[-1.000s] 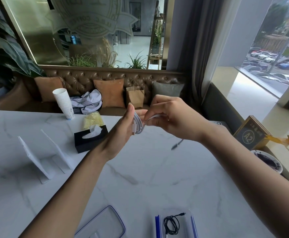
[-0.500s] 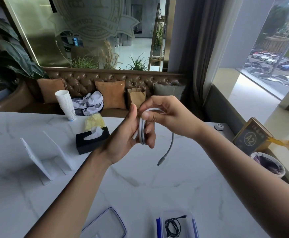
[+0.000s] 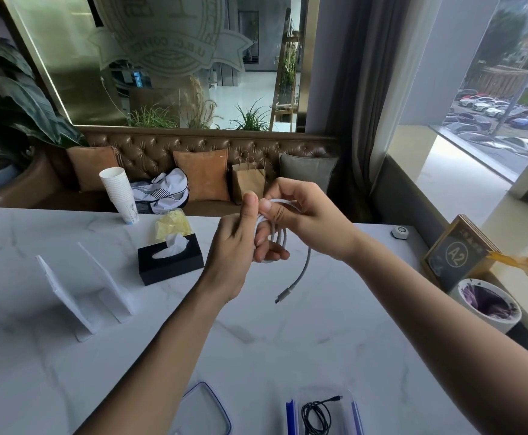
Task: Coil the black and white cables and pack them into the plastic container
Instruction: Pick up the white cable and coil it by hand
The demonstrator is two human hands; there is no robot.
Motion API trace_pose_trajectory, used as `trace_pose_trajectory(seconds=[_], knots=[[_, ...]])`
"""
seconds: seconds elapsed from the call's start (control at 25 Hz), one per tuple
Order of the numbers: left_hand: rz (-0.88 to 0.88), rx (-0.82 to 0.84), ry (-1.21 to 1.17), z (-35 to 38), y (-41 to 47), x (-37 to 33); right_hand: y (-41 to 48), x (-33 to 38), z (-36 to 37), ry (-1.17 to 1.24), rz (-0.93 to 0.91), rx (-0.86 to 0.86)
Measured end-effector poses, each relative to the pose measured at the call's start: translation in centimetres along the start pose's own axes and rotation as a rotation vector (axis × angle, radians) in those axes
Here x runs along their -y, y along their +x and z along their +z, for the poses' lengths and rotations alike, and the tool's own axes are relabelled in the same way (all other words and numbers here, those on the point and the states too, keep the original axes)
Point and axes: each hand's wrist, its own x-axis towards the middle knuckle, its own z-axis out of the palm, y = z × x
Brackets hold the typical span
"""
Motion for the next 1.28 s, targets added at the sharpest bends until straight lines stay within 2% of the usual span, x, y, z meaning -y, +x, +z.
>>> trace_pose_trajectory(seconds=[0.12, 0.28, 0.4, 0.56, 0.64, 0.76, 0.88, 0.96, 1.0, 1.12, 1.28], knots=[[0.079, -0.079, 0.059, 0.2, 0.3, 0.4, 0.0, 0.0, 0.1, -0.016, -0.011, -0.054], [0.204, 0.024, 0.24, -0.5, 0.5, 0.9, 0.1, -0.3, -0.3, 0.056, -0.014, -0.111], [0.168, 0.012, 0.319, -0.8, 0.3, 1.1, -0.3, -0.6, -0.8, 0.154, 0.028, -0.101], [0.121, -0.058, 0.219, -0.9, 0.5, 1.2, -0.9, -1.6, -1.0, 0.225, 0.109, -0.12], [0.102, -0.064, 0.145, -1.2, 0.9, 1.5, -1.1, -2.4, -1.0, -0.004, 0.095, -0.165], [0.071, -0.074, 0.043, -1.3, 1.1, 1.7, -1.3, -3.2, -0.9, -0.543, 0.027, -0.192], [0.075, -0.068, 0.031, -1.1, 1.1, 1.8, -1.4, -3.0, -1.0, -0.649, 0.142, -0.134], [0.063, -0.06, 0.008, -0.9, 1.0, 1.9, -1.3, -2.8, -1.3, -0.523, 0.239, -0.126], [0.059, -0.053, 0.008, -0.8, 1.0, 2.0, -1.2, -2.8, -1.5, -0.412, 0.256, -0.175], [0.031, -0.044, 0.019, -0.7, 0.8, 2.2, -0.5, -2.2, -2.1, -0.061, 0.255, -0.337], [0.031, 0.008, -0.052, -0.8, 1.0, 1.3, 0.2, -1.4, -2.4, 0.172, 0.226, -0.388]])
